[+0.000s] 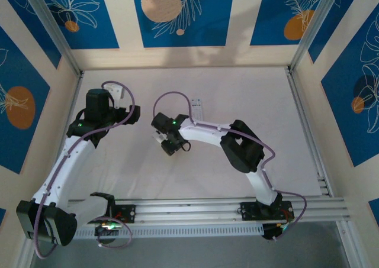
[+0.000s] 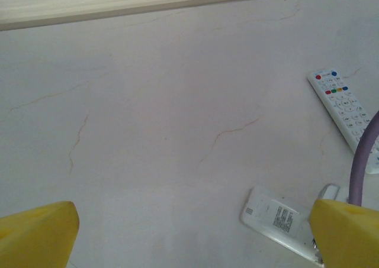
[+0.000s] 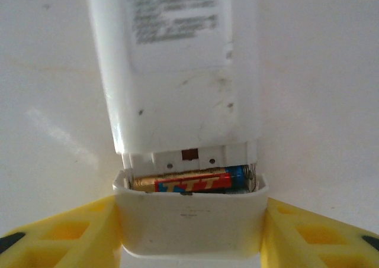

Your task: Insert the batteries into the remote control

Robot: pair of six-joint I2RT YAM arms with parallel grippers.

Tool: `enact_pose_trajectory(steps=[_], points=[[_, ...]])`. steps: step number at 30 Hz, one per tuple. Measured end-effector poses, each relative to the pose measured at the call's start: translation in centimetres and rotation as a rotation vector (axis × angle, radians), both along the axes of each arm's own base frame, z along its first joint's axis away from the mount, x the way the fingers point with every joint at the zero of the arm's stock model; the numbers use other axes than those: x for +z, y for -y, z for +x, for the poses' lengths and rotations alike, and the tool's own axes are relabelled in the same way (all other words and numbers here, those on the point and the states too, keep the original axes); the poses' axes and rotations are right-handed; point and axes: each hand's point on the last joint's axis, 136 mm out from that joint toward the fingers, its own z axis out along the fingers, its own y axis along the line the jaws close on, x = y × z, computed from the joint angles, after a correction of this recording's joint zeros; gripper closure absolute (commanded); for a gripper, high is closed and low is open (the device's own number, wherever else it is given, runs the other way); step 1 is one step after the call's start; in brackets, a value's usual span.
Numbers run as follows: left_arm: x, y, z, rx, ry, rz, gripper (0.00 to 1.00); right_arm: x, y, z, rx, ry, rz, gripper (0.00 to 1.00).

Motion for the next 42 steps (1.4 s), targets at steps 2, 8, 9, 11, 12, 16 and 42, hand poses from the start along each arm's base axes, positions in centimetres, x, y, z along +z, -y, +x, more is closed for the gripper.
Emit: enact_pose_trajectory(steps=[2, 8, 9, 11, 12, 16, 42], points=[[0.0, 0.0, 0.0, 0.0, 0.0, 0.0, 0.0, 0.1, 0.1, 0.4, -0.017, -0.008, 0.019, 0.45], [0.0, 0.0, 0.0, 0.0, -0.001, 0.0, 0.0, 0.1, -0.2, 0.4, -0.028, -0.034, 0.049, 0.46], [-0.1, 0.0, 0.0, 0.0, -0.002, 0.0, 0.0, 0.1, -0.2, 0.4, -0.028, -0.036, 0.051, 0.46], [-0.2, 0.0, 0.1, 0.0, -0.005, 0.001, 0.0, 0.1, -0.3, 0.4, -0.023, -0.034, 0.054, 0.45], [-0.2, 0.0, 0.1, 0.0, -0.006, 0.001, 0.0, 0.1, -0.3, 0.4, -0.019, -0.034, 0.055, 0.46], [-0.2, 0.0, 0.1, 0.0, -0.006, 0.001, 0.0, 0.2, -0.4, 0.6, 0.012, -0.028, 0.058, 0.45], [-11.4, 6.1, -1.3, 0.035, -0.461, -0.5, 0.02, -0.2, -0.5, 0.5, 0.104, -0.048, 0.049, 0.43]])
